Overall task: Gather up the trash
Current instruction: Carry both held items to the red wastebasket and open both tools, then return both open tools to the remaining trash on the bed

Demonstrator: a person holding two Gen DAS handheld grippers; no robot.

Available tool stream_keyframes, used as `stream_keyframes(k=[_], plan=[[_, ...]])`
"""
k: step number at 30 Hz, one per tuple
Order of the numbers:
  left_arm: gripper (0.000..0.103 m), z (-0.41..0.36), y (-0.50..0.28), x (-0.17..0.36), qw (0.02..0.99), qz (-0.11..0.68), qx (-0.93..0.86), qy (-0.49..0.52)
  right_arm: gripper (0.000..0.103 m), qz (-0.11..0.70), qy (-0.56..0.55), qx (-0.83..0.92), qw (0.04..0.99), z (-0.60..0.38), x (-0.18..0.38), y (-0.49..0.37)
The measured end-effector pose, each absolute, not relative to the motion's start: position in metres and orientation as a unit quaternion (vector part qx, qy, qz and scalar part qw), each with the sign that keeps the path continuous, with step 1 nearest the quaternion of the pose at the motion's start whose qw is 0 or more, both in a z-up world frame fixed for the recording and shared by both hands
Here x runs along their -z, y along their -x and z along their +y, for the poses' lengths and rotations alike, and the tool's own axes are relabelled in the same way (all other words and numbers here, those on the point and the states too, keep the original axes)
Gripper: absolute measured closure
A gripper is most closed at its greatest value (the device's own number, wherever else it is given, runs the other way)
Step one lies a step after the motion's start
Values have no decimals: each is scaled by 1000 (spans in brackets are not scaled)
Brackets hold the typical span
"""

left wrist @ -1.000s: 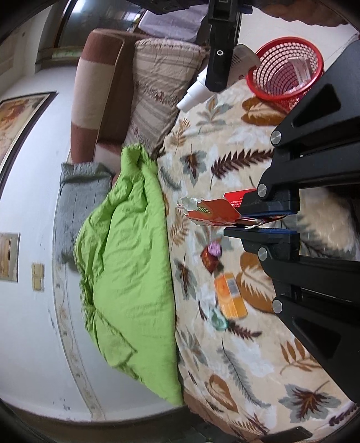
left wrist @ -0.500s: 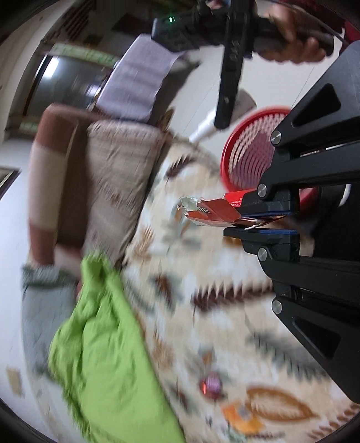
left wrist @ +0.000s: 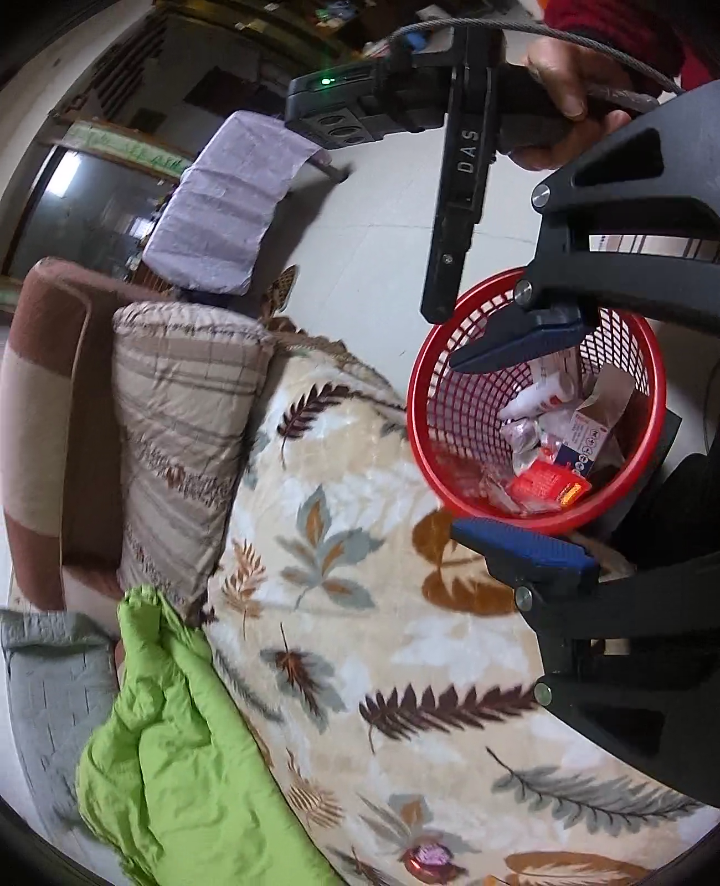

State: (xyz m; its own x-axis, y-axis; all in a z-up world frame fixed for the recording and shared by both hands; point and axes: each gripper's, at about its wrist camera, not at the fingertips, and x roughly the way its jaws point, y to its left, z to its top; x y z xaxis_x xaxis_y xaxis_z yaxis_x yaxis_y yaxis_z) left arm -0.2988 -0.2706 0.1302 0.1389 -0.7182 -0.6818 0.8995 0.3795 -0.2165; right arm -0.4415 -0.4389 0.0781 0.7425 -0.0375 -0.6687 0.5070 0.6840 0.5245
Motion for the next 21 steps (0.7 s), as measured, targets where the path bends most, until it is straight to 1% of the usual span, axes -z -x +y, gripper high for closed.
stream_keyframes(k=[2, 7, 11, 17, 21], plan=[[48, -260, 290, -132, 756, 366, 530, -116, 49, 325, -356, 147, 864, -433, -80, 429], [40, -218, 259, -134, 796, 361, 477, -96, 49, 341, -335, 87, 874, -406, -86, 386], [40, -175, 229, -137, 821, 365, 434, -63, 49, 349, -307, 42, 884, -378, -95, 350], [40, -106, 182, -137, 851, 371, 372, -20, 49, 384, -256, -25, 887, -323, -99, 282], [40, -58, 150, -143, 878, 356, 319, -23, 49, 403, -250, -60, 879, -296, -97, 242]])
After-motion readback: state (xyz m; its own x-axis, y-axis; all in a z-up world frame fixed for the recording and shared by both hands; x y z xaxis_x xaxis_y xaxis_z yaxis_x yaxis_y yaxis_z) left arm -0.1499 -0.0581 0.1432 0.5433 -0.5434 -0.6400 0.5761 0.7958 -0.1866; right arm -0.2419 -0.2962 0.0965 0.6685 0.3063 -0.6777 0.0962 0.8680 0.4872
